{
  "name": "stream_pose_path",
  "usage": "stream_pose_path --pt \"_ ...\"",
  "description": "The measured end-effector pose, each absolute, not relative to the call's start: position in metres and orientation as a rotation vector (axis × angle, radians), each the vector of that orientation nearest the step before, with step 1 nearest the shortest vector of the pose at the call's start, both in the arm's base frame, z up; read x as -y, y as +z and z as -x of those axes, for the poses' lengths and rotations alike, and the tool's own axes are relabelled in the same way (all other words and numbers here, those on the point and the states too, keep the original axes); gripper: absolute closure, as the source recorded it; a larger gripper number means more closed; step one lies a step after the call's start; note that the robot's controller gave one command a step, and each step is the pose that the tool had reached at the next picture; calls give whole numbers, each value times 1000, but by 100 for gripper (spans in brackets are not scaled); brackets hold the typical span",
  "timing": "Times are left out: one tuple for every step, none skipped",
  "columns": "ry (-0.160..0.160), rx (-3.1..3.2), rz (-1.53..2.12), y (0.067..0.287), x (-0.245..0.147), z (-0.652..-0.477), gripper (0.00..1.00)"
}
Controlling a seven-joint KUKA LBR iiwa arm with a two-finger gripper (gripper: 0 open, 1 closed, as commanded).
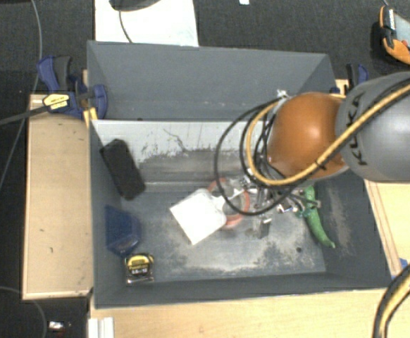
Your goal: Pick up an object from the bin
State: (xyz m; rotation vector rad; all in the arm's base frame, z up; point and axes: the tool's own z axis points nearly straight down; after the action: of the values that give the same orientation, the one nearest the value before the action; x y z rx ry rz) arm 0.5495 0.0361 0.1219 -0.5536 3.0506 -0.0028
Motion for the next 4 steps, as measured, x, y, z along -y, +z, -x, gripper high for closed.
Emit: stream_pose_path --pt "6 -3076 337 82 -37 -560 0" --pt "5 -3069 313 81 -41 -556 0" --pt "8 -3068 279 79 -43 -557 0" --pt "6 -3067 277 81 -53 -560 0"
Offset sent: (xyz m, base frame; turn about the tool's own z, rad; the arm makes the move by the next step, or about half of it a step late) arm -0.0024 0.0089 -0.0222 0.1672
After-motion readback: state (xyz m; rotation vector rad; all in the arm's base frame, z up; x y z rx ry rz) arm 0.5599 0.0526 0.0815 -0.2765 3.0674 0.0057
